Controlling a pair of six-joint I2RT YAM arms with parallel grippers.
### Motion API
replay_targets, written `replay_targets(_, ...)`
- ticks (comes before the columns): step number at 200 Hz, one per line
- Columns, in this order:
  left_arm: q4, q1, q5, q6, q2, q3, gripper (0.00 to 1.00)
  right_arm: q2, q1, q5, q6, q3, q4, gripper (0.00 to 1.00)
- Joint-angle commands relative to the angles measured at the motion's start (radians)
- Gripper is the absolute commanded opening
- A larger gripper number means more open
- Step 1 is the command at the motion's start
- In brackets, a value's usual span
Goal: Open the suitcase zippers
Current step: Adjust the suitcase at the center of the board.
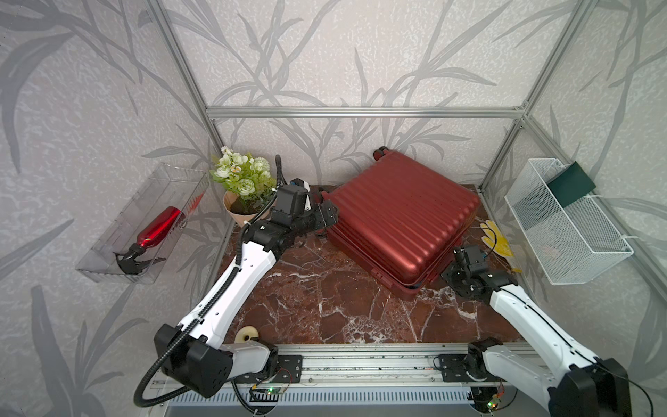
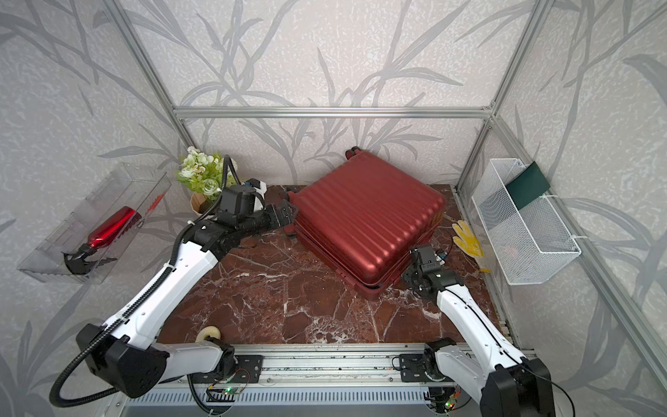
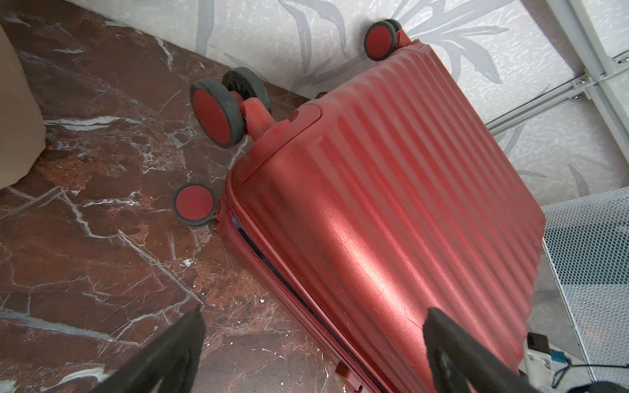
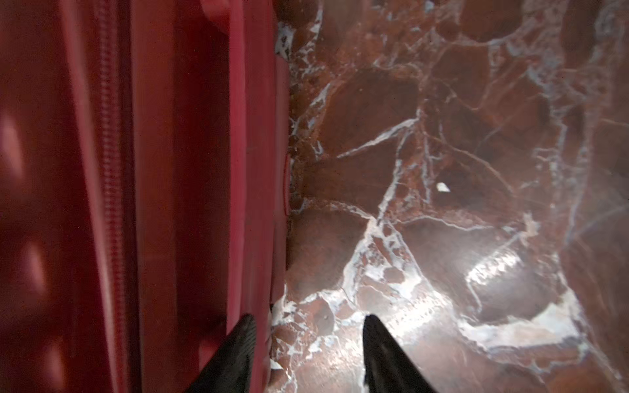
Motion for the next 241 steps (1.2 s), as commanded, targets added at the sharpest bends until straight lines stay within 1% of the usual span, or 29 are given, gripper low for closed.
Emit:
replay_targets(1, 0.004, 0.0, 0.018, -0.009, -0.037, -0.019, 0.99, -0.009, -0.004, -0.058, 0.0, 0.034, 0.113, 0.51)
replay_targets(27, 0.009, 0.001, 0.012, -0.01, -0.053, -0.04, 0.99, -0.075, -0.004, -0.02, -0.01, 0.002, 0.112, 0.51)
replay_targets(50, 0.017, 0.0, 0.033, -0.023, -0.044, -0.041, 0.99, -0.069, -0.009, -0.012, -0.043, 0.006, 0.098, 0.5)
replay_targets(74, 0.017, 0.001, 0.033, -0.028, -0.039, -0.046, 0.99, -0.071, -0.01, -0.016, -0.046, 0.005, 0.118, 0.51)
replay_targets(100, 0.015, 0.0, 0.027, -0.031, -0.05, -0.056, 0.99, -0.009, -0.035, -0.02, -0.051, 0.005, 0.141, 0.5)
replay_targets(122, 0.005, 0.0, 0.023, -0.031, -0.053, -0.052, 0.99, 0.045, -0.089, -0.073, -0.038, -0.028, 0.206, 0.48)
replay_targets(140, -0.005, 0.0, 0.018, -0.028, -0.057, -0.048, 0.99, 0.074, -0.102, -0.089, -0.037, -0.048, 0.252, 0.47)
replay_targets(154, -0.005, 0.0, 0.017, -0.027, -0.053, -0.045, 0.99, 0.112, -0.102, -0.122, -0.061, -0.056, 0.312, 0.44)
replay_targets(164, -0.006, 0.0, 0.014, -0.028, -0.05, -0.044, 0.99, 0.158, -0.102, -0.15, -0.079, -0.043, 0.34, 0.38)
replay_targets(177, -0.009, 0.0, 0.012, -0.027, -0.045, -0.038, 0.99, 0.226, -0.104, -0.207, -0.138, -0.027, 0.395, 0.23)
replay_targets(179, -0.011, 0.0, 0.012, -0.027, -0.043, -0.037, 0.99, 0.237, -0.105, -0.21, -0.147, -0.022, 0.4, 0.19)
replay_targets(181, -0.012, 0.0, 0.012, -0.026, -0.042, -0.035, 0.99, 0.246, -0.107, -0.219, -0.162, -0.017, 0.402, 0.17)
replay_targets(186, -0.017, 0.0, 0.01, -0.023, -0.041, -0.031, 0.99, 0.269, -0.115, -0.233, -0.2, -0.001, 0.406, 0.08)
replay_targets(193, -0.024, 0.0, 0.006, -0.015, -0.04, -0.025, 0.99, 0.299, -0.129, -0.264, -0.272, 0.024, 0.407, 0.0)
replay_targets(204, -0.04, 0.001, -0.012, 0.002, -0.041, -0.013, 0.99, 0.342, -0.149, -0.304, -0.422, 0.079, 0.392, 0.0)
replay_targets(224, -0.068, 0.003, -0.068, 0.048, -0.046, 0.014, 0.99, 0.43, -0.151, -0.325, -0.657, 0.226, 0.255, 0.0)
replay_targets(233, -0.083, 0.004, -0.098, 0.066, -0.043, 0.032, 0.99, 0.469, -0.15, -0.347, -0.716, 0.272, 0.215, 0.0)
replay_targets(241, -0.09, 0.006, -0.117, 0.079, -0.041, 0.049, 0.99, 0.491, -0.149, -0.395, -0.737, 0.276, 0.233, 0.0)
